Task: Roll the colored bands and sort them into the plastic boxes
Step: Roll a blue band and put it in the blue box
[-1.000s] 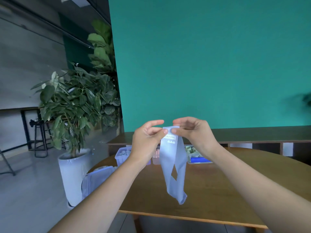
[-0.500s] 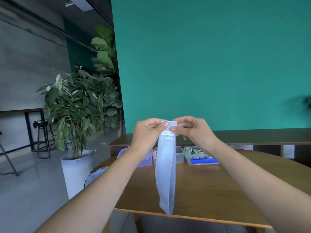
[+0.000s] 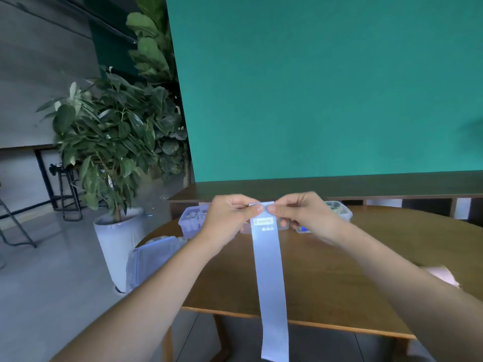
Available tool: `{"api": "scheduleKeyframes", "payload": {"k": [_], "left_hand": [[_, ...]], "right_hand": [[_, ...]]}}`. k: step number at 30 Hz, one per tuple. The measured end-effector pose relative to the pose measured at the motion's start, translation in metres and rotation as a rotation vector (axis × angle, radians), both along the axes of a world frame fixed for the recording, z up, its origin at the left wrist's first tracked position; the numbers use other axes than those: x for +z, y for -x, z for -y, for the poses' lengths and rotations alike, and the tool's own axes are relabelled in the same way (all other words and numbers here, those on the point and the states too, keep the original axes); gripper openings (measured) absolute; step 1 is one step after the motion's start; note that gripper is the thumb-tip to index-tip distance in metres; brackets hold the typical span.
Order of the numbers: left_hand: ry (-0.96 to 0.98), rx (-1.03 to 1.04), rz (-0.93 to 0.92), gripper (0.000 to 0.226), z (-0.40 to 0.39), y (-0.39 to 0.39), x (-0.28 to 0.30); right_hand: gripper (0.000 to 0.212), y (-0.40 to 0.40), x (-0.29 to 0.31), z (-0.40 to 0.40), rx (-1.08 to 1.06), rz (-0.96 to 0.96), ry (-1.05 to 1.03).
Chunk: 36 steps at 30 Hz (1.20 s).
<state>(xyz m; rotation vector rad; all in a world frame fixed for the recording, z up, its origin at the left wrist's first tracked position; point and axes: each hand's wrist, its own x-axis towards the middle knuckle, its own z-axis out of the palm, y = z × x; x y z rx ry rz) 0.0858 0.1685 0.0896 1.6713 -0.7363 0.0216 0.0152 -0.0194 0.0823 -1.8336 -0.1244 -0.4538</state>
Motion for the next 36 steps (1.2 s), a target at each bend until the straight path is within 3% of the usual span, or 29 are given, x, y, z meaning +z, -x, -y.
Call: {"api": "scheduleKeyframes", "payload": {"k": [4, 17, 28, 31, 36], "left_hand": [[-0.129, 0.085, -0.027, 0.012, 0.021, -0.045, -0.048], [-0.262, 0.161, -0.045, 0.007, 0.084, -0.156, -0.148], [-0.156, 0.217, -0.091, 0.010, 0.117, -0.208, -0.182], [-0.186, 0.204, -0.065, 0.025, 0.118, -0.208, -0.187], [-0.283, 0.169, -0.032, 0.041, 0.104, -0.189, -0.187]], "right_hand": [[0.020, -0.039, -0.049, 0.018, -0.052, -0.062, 0.034], [0.011, -0.153, -0.150, 0.075, -0.150, -0.209, 0.022], [0.012, -0.206, -0.171, 0.091, -0.350, -0.207, 0.135], [0.011, -0.204, -0.173, 0.089, -0.360, -0.195, 0.177], [0.030, -0.180, -0.176, 0.086, -0.364, -0.224, 0.264]]}}
